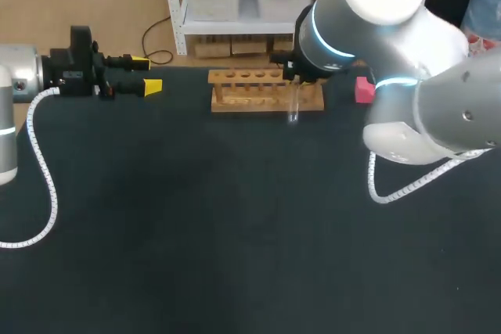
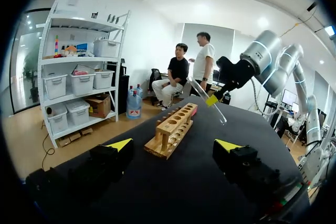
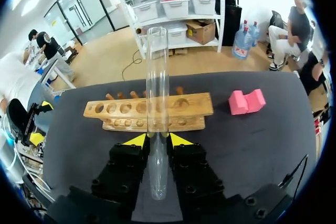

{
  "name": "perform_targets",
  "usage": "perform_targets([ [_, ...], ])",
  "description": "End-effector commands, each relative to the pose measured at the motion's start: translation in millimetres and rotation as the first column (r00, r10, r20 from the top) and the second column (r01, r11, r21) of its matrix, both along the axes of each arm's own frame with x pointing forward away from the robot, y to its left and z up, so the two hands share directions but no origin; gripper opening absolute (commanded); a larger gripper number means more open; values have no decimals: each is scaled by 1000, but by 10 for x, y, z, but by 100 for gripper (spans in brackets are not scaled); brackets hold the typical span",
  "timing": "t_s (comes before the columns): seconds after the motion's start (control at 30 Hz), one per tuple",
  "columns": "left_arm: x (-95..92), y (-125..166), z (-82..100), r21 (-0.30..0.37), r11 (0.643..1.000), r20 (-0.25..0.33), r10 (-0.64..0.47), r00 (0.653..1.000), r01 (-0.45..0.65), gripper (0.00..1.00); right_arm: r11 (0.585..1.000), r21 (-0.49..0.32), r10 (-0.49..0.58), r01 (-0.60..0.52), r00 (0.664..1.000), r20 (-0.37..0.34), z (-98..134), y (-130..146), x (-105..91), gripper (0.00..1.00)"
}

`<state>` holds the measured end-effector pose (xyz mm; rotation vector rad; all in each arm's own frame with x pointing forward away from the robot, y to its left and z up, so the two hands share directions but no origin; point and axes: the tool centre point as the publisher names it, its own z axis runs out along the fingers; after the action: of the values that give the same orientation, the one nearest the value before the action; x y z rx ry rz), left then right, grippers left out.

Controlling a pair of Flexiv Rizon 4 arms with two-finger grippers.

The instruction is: Grasp the test tube, adjust it, and insert it.

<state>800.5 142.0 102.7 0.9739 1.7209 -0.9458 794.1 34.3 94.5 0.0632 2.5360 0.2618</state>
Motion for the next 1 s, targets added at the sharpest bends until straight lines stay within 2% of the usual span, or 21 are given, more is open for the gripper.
perform_targets([
  [0.03,-10,3,-10,-3,1000,5,2,1000,-2,100,998,-10,-51,55,973,225,201,-93,-209,0],
  [0.23,-10,3,-10,-3,1000,5,2,1000,-2,100,999,-1,-51,53,959,277,357,-179,-258,0],
  [0.4,-10,3,-10,-3,1000,5,2,1000,-2,100,1000,13,-5,2,950,311,476,-192,-299,0],
  [0.6,-10,3,-10,-3,1000,5,2,1000,-2,100,1000,-10,30,-28,947,321,522,-175,-310,0],
  [1.0,-10,3,-10,-3,1000,5,2,1000,-2,100,1000,-14,21,-18,949,313,508,-174,-301,0],
])
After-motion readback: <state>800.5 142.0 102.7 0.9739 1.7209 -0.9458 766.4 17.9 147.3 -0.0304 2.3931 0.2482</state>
